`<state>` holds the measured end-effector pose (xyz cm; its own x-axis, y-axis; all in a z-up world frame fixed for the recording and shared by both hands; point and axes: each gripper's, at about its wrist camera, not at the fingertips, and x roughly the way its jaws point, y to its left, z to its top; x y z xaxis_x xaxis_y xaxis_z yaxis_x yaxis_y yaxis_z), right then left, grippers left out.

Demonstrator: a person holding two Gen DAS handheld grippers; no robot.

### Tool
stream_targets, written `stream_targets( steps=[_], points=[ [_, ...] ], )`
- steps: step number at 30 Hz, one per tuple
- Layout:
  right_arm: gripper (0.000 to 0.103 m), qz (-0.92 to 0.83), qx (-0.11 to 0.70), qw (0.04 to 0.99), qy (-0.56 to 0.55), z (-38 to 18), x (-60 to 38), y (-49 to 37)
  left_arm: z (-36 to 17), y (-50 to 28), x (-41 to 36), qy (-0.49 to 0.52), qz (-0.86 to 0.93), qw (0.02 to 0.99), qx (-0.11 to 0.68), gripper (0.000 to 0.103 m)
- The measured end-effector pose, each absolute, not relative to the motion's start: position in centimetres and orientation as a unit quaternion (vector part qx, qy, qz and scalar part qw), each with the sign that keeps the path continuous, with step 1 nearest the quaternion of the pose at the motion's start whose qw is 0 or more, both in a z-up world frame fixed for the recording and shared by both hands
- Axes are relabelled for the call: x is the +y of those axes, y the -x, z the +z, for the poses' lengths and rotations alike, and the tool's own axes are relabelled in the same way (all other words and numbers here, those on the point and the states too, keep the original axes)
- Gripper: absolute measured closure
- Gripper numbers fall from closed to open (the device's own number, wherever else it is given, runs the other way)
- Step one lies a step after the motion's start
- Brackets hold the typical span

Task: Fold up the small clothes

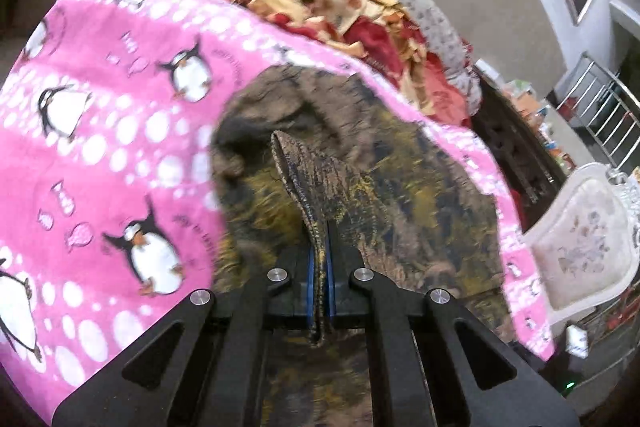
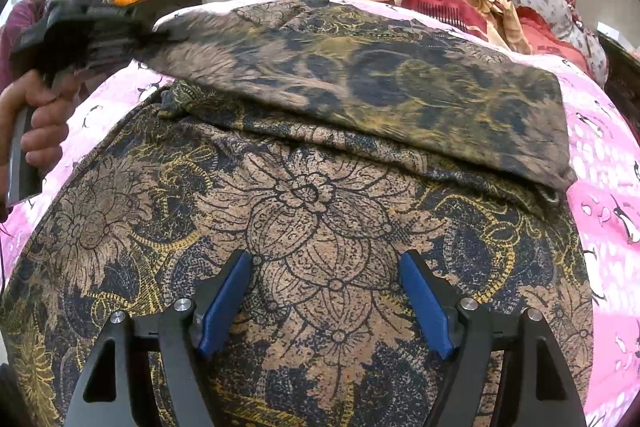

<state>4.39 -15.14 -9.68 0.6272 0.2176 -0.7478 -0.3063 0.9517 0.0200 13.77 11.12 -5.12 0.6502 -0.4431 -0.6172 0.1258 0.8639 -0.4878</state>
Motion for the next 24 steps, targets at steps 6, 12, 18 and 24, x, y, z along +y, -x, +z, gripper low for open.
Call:
stream_targets(
  steps=[6, 12, 18, 24],
  points=[
    [0.024, 0.139, 0.409, 0.900, 0.056, -9.7, -15.1, -4.5, -8.1, -13.7, 11.2, 0.182, -0.117, 0.882, 0.418, 0.097],
    [0.014, 0.146, 0.434, 0.889, 0.028, -10.0, -15.5, -5.0, -5.3, -11.5, 12.8, 0.166, -0.048, 0.911, 0.374, 0.075],
    [0.033, 0.167, 0.429, 0.888, -0.001, -8.6, -15.9, -4.8, -2.2, -10.5, 9.2, 0.152, -0.075, 0.936, 0.308, 0.047],
    [0.063, 0.101, 0.360, 0.922, -0.096, -3.0, -22.2, -7.5, -7.1, -14.3, 5.3, 0.071, -0.029, 0.918, 0.390, 0.047]
  ],
)
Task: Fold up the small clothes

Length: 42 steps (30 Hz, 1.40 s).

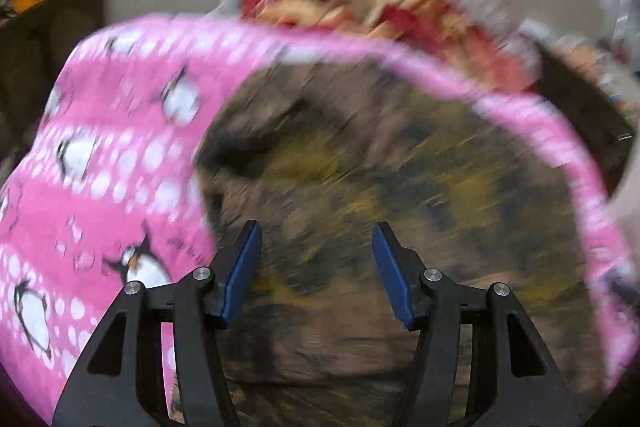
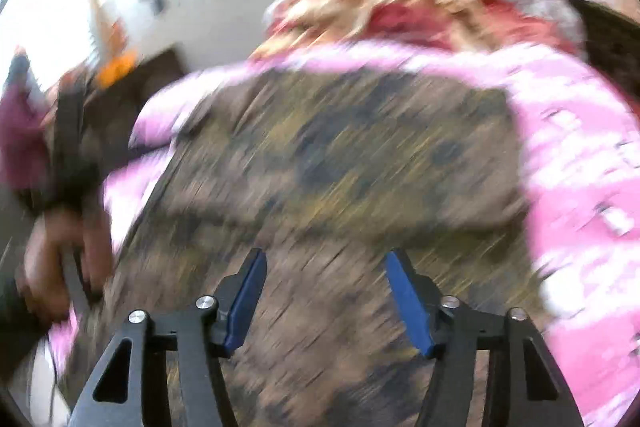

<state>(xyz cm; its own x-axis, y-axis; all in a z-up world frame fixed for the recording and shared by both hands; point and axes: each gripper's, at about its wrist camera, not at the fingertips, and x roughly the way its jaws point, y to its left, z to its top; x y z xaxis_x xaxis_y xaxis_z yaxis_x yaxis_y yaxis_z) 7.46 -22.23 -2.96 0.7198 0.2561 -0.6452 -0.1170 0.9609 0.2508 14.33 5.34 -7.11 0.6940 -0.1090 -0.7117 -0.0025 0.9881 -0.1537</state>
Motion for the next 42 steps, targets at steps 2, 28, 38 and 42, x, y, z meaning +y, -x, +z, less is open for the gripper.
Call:
stream_targets(
  steps=[2, 28, 38, 42],
  points=[
    [0.066, 0.090, 0.364, 0.920, -0.113, -2.4, -24.3, -9.6, -8.7, -14.2, 6.6, 0.086, -0.015, 0.915, 0.395, 0.047],
    [0.078, 0.009, 0.410, 0.905, -0.108, -6.2, -30.8, -20.6, -9.3, -14.8, 8.1, 0.130, -0.005, 0.906, 0.402, 0.042],
    [0.068, 0.041, 0.408, 0.912, -0.010, -8.2, -19.6, -16.6, -9.3, -15.0, 8.0, 0.129, -0.008, 0.905, 0.404, 0.039],
    [0.066, 0.039, 0.385, 0.922, -0.020, -7.7, -20.0, -15.5, -9.3, -15.2, 7.5, 0.115, -0.007, 0.905, 0.409, 0.035]
  ],
)
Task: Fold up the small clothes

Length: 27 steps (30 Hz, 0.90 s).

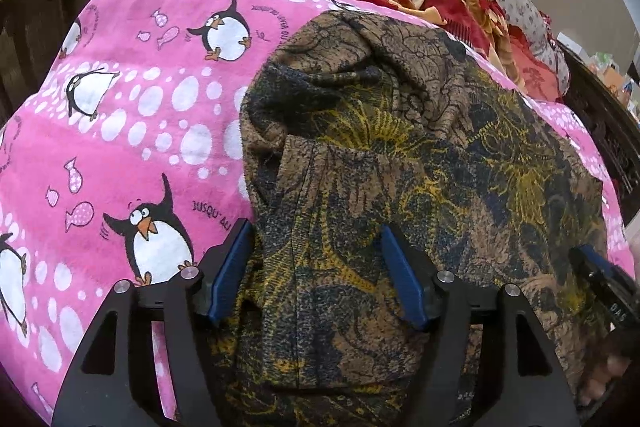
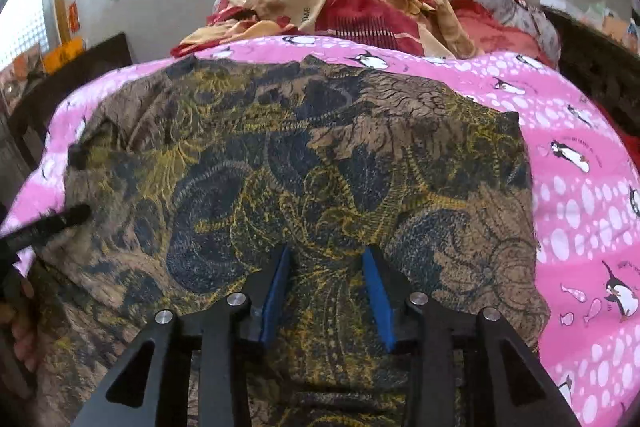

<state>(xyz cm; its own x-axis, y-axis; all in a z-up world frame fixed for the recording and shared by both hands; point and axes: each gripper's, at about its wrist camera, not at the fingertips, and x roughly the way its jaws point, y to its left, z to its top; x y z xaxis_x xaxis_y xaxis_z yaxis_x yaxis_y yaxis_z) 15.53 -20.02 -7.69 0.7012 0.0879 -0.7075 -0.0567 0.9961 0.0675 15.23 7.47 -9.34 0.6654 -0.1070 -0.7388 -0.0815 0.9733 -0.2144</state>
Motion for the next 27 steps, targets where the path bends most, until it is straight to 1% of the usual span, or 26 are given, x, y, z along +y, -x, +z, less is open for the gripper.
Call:
stream_targets(
  steps=[3, 6, 8, 9, 10, 12, 14, 15, 18, 21, 24, 27],
  points=[
    [0.066, 0.008, 0.393, 0.920, 0.012, -6.1, -18.9, -14.7, -9.3, -15.3, 7.5, 0.116, -0.008, 0.905, 0.409, 0.034],
    [0.064, 0.046, 0.364, 0.930, 0.020, -4.8, -17.0, -12.6, -9.3, -15.3, 7.2, 0.117, -0.009, 0.905, 0.409, 0.034],
    [0.053, 0.062, 0.382, 0.922, 0.023, -6.5, -15.6, -12.3, -9.4, -15.3, 7.2, 0.116, -0.009, 0.905, 0.409, 0.034],
    [0.040, 0.061, 0.410, 0.909, 0.028, -8.4, -15.1, -12.9, -9.4, -15.3, 7.2, 0.115, -0.010, 0.905, 0.410, 0.033],
    [0.038, 0.061, 0.406, 0.911, 0.035, -9.7, -15.0, -12.5, -9.4, -15.4, 7.1, 0.113, -0.012, 0.904, 0.411, 0.030],
    [0.036, 0.067, 0.412, 0.909, 0.019, -9.1, -15.3, -12.6, -9.3, -15.6, 7.0, 0.112, -0.029, 0.902, 0.416, 0.024],
    [0.036, 0.071, 0.426, 0.901, 0.031, -8.5, -15.3, -12.4, -8.4, -15.3, 7.0, 0.072, -0.054, 0.890, 0.448, 0.024],
    [0.036, 0.067, 0.436, 0.897, 0.040, -7.7, -15.4, -12.1, -7.7, -14.7, 7.4, 0.061, -0.070, 0.887, 0.451, 0.024],
    [0.036, 0.089, 0.417, 0.904, 0.036, -4.7, -17.3, -8.1, -4.4, -9.5, 10.5, 0.016, -0.124, 0.903, 0.412, 0.024],
    [0.036, 0.122, 0.411, 0.902, 0.045, -3.2, -19.1, -2.3, -3.1, -4.2, 13.9, -0.026, -0.120, 0.907, 0.403, 0.024],
    [0.035, 0.143, 0.416, 0.897, 0.048, -3.8, -20.9, 3.4, -4.1, 1.6, 17.6, 0.012, -0.137, 0.886, 0.444, 0.024],
    [0.035, 0.128, 0.426, 0.894, 0.047, -5.1, -22.3, 6.9, -6.0, 6.2, 18.4, 0.069, -0.163, 0.856, 0.486, 0.024]
  ],
)
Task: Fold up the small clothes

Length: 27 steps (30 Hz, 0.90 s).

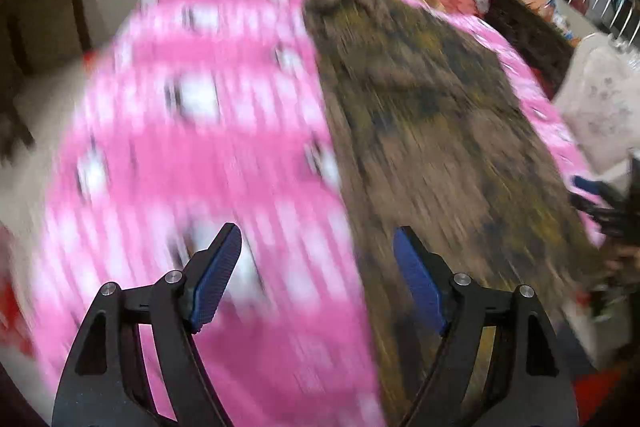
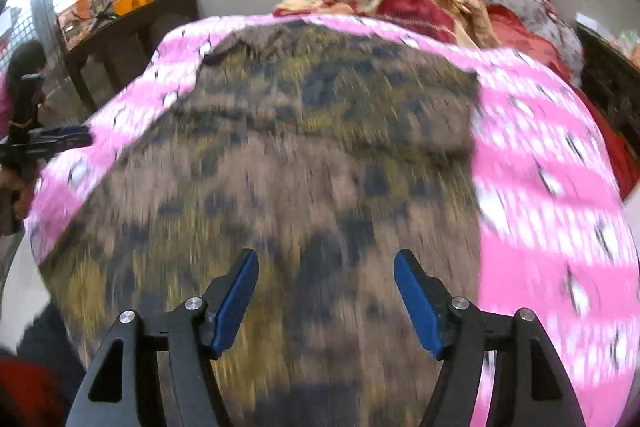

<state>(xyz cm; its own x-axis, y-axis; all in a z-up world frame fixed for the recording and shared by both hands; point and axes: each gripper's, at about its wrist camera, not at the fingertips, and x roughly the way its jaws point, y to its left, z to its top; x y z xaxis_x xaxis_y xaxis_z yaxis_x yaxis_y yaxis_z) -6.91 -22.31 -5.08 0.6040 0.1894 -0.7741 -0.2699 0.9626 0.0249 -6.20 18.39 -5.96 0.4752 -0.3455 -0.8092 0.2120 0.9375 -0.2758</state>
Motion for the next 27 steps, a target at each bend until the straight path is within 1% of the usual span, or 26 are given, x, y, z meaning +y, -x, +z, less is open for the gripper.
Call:
stream_targets(
  steps=[3, 6, 12, 17, 19, 21, 27],
  points=[
    [0.035, 0.112, 0.417, 0.901, 0.045, -5.7, -22.9, 10.0, -8.0, 10.6, 17.8, 0.119, -0.217, 0.816, 0.522, 0.024],
    [0.035, 0.122, 0.404, 0.906, 0.024, -6.0, -23.1, 11.6, -8.9, 13.2, 16.6, 0.134, -0.255, 0.802, 0.523, 0.024],
    [0.035, 0.125, 0.384, 0.915, 0.005, -5.6, -23.9, 12.0, -9.7, 11.9, 14.3, 0.159, -0.327, 0.762, 0.536, 0.024],
    [0.035, 0.117, 0.377, 0.919, -0.016, -4.7, -26.7, 13.4, -9.2, 10.7, 14.1, 0.161, -0.339, 0.766, 0.522, 0.025],
    [0.035, 0.107, 0.383, 0.917, -0.020, -4.8, -28.4, 14.5, -9.2, 10.9, 14.3, 0.151, -0.333, 0.771, 0.521, 0.032],
    [0.035, 0.092, 0.389, 0.916, -0.027, -5.0, -30.0, 15.6, -9.1, 11.3, 14.1, 0.137, -0.321, 0.780, 0.519, 0.034],
    [0.035, 0.108, 0.408, 0.900, -0.108, -7.2, -34.3, 17.9, -9.6, 11.5, 13.7, 0.124, -0.308, 0.792, 0.511, 0.034]
  ],
)
